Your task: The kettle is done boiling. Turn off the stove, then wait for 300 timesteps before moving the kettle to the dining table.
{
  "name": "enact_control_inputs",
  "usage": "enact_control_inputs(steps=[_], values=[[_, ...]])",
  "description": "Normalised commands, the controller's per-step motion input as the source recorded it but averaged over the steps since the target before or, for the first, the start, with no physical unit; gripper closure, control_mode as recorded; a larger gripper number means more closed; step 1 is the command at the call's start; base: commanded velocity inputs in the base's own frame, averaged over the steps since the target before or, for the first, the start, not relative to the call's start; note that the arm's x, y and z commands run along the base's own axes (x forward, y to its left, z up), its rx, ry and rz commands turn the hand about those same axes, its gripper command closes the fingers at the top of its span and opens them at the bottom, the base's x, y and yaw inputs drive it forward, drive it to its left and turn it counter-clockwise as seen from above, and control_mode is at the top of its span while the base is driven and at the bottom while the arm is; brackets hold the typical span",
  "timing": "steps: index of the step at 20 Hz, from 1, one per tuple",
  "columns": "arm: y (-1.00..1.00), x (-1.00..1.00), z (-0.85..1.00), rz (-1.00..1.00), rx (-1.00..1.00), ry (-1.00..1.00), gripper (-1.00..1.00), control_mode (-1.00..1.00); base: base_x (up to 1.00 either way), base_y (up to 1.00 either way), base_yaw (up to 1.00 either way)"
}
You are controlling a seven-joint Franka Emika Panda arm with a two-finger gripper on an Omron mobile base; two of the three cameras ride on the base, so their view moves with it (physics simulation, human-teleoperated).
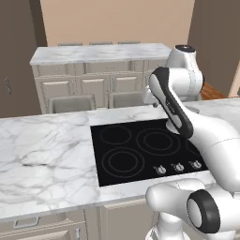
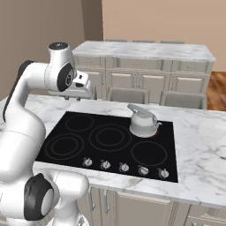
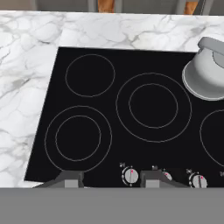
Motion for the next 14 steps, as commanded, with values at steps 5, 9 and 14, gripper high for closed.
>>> enact_control_inputs(steps=[5,9,14], values=[[-0.02,-0.08,0.0,0.0,0.0,-0.04,-1.0,-1.0,0.0,0.0,0.0],[-0.29,-0.28,0.0,0.0,0.0,-0.03,-1.0,-1.0,0.0,0.0,0.0],[-0.44,-0.32,0.0,0.0,0.0,0.0,-1.0,-1.0,0.0,0.0,0.0]])
